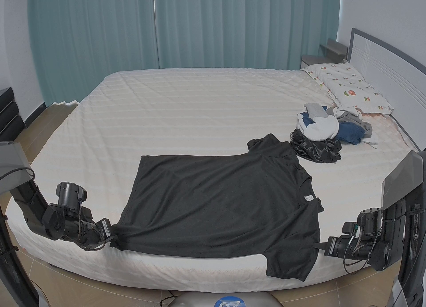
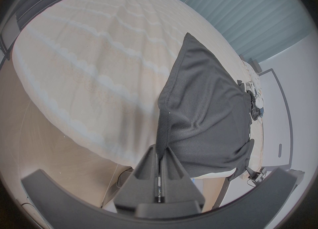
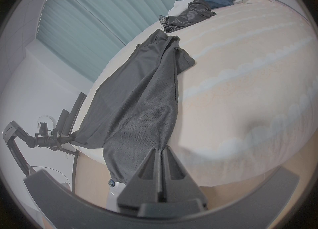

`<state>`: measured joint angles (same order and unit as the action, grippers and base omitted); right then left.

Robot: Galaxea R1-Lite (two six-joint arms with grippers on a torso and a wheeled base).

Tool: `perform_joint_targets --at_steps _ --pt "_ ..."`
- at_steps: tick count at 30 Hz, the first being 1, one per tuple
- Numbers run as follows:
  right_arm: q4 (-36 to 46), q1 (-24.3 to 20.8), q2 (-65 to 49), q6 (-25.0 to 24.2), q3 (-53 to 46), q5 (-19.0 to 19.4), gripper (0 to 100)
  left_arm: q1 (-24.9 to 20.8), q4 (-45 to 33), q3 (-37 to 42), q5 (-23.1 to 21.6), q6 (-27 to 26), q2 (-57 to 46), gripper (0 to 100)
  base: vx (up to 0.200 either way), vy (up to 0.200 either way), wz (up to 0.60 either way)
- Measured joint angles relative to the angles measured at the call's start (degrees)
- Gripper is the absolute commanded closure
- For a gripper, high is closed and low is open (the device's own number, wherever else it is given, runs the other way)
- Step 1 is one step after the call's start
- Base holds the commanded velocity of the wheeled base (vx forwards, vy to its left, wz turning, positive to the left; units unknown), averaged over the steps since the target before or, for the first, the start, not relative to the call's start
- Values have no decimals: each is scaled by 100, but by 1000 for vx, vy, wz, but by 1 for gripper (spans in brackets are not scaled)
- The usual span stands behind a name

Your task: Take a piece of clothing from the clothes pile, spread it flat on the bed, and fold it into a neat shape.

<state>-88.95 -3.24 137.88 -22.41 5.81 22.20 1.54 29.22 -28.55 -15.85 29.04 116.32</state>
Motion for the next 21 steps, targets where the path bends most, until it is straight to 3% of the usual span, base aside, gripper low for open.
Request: perform_joint_targets --at_steps 10,21 --pt "110 453 -347 232 -456 44 100 11 -240 20 30 -79 -133 100 0 0 0" --pt "2231 618 -1293 848 -480 93 100 4 -728 27 140 -361 -371 100 0 0 0"
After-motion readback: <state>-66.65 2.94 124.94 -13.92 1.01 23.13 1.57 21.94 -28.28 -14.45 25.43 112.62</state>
